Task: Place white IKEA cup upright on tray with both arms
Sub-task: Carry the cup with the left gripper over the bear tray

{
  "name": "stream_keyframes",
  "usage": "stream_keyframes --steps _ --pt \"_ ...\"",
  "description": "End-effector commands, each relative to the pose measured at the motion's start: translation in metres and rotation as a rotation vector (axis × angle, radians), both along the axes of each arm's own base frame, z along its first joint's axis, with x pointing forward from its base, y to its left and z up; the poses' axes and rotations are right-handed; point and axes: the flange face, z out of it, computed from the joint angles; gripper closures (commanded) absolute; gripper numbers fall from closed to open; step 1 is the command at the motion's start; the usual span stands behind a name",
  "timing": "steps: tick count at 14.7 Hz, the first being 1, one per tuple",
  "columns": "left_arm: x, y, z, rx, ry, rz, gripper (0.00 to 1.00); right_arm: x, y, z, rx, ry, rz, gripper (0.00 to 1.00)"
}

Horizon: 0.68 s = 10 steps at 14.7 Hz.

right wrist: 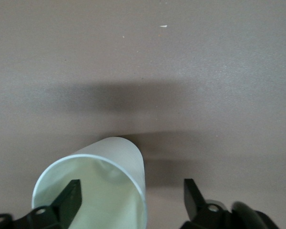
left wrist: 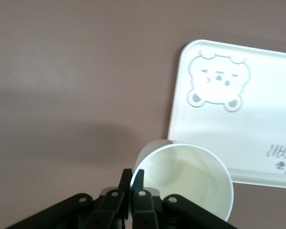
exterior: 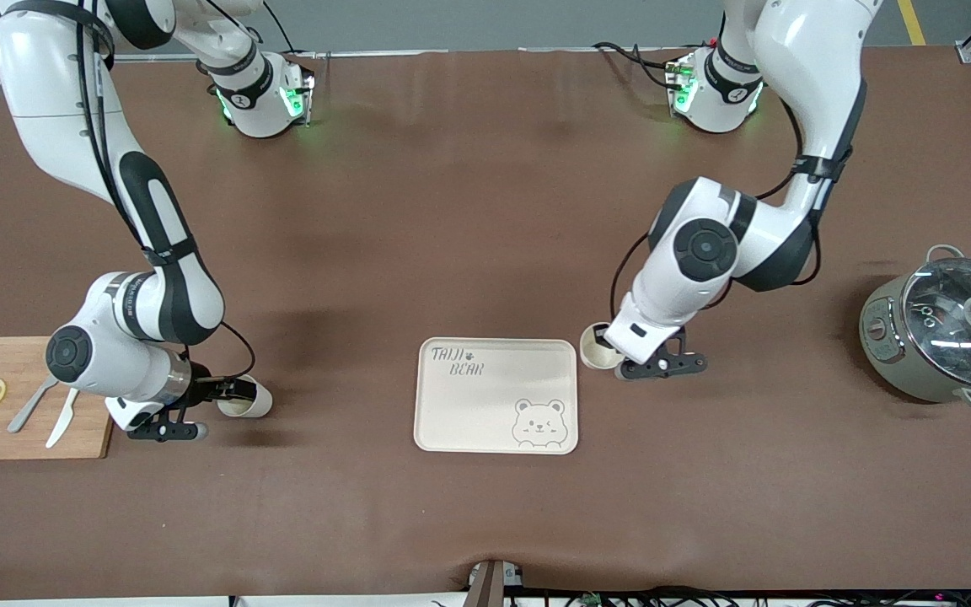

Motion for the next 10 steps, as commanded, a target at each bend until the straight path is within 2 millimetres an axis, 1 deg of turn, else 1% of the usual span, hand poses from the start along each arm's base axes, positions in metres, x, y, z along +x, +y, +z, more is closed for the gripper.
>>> stream_keyframes --steps 1,2,3,4,5,7,8,10 --pt "0.005 -0.035 -0.015 -0.005 0.017 0.039 1.00 0.000 0.005 0.001 0.011 -0.004 -0.010 0.53" --pt "0.006 -0.044 -0.020 -0.009 0.019 0.048 1.00 0.000 0.005 0.001 0.011 -0.004 -0.010 0.66" --pt "0.006 -0.049 -0.027 -0.009 0.024 0.050 1.00 0.000 0.005 0.000 0.011 -0.004 -0.010 0.76" --pt "0.004 -0.057 -0.033 -0.007 0.029 0.046 1.00 0.000 0.005 0.001 0.011 -0.006 -0.010 0.84" --pt "0.005 -0.059 -0.037 -0.006 0.031 0.049 1.00 0.000 0.005 0.000 0.011 -0.004 -0.010 0.89" --pt "0.006 -0.060 -0.046 -0.001 0.037 0.049 1.00 0.000 0.005 0.000 0.011 -0.004 -0.010 0.98" --pt "0.004 -0.063 -0.051 0.001 0.039 0.044 1.00 0.001 0.005 0.000 0.011 -0.006 -0.010 1.00" --pt "0.006 -0.069 -0.051 -0.001 0.029 0.036 1.00 0.001 0.005 0.001 0.011 -0.007 -0.010 1.00"
